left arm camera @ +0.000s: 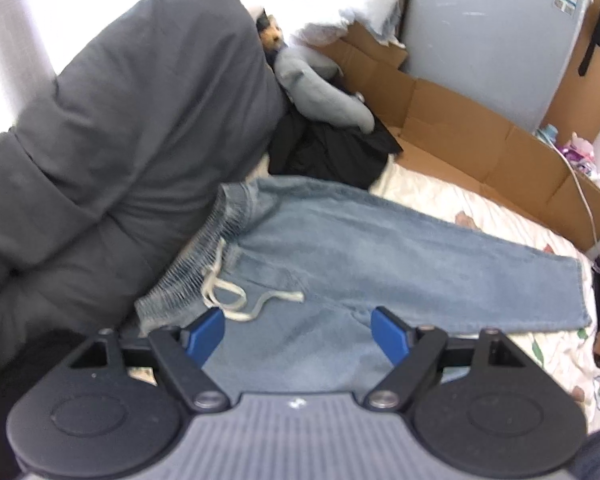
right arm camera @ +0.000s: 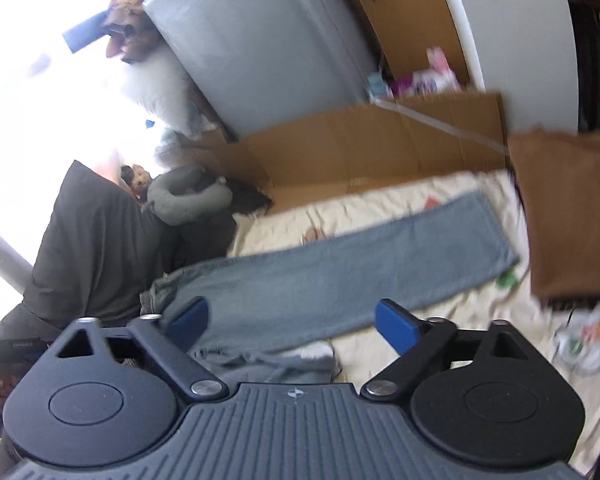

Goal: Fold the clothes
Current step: 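Move the right tool to a jeans leg hem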

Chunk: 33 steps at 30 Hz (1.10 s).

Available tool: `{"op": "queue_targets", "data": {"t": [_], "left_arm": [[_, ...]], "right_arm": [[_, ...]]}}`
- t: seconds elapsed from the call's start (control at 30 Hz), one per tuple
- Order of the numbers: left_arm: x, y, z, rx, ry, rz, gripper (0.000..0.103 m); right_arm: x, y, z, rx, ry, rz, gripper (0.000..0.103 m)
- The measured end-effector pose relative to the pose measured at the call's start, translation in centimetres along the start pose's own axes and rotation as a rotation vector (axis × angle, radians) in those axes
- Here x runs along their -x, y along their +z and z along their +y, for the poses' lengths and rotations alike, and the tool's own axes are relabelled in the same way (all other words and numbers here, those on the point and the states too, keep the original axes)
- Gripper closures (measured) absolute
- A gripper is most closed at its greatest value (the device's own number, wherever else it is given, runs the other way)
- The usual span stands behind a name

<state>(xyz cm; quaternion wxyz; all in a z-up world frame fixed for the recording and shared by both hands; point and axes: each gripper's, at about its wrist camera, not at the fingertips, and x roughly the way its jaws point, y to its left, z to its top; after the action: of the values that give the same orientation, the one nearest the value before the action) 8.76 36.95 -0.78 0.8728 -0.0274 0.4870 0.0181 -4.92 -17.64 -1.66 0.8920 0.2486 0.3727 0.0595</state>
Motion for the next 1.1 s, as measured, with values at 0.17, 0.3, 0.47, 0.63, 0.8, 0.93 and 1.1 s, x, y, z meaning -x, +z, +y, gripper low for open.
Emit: {"op": "queue_targets", "data": {"t": [0.17, 0.3, 0.47, 0.63, 0.8, 0.93, 1.1], "left_arm": [[-1.9, -2.5, -1.0, -0.057, -0.008, 0.052, 0.021], [-2.8, -4.2, -0.5, -0.055, -0.025, 0.082, 0.021], [-3.8, -5.9, 0.4, -0.055, 0.008, 0.103, 0.021], [-5.5, -7.9, 1.0, -0.015, 0.003, 0.144, 0.021], [-6.4, -9.2, 0.6, -0.087, -0.004, 0.175, 0.023], [-6.6, -9.4, 0.7, -0.134, -0.018, 0.182, 0.023], [-8.3, -9.4, 1.3, -0.119, -0.002, 0.215, 0.023]], "right_arm": [[-3.4, -4.6, -0.8, -0.047, 0.005, 0.095, 0.036], [-6.1, -7.8, -0.5, -0.061, 0.009, 0.15, 0.036], [-9.7, -11.5, -0.6, -0.1, 0.017, 0.224, 0.036], [-13.6, -15.4, -1.1, -0.142, 0.045, 0.318, 0.037], [-16.8, -18.1, -1.6, -0.162, 0.028, 0.399, 0.043], [-19.0, -19.3, -1.5, -0.172, 0.027, 0.429, 0.043], [-21.7, -20.5, -1.2, -0.17, 0.019, 0.459, 0.043]]}}
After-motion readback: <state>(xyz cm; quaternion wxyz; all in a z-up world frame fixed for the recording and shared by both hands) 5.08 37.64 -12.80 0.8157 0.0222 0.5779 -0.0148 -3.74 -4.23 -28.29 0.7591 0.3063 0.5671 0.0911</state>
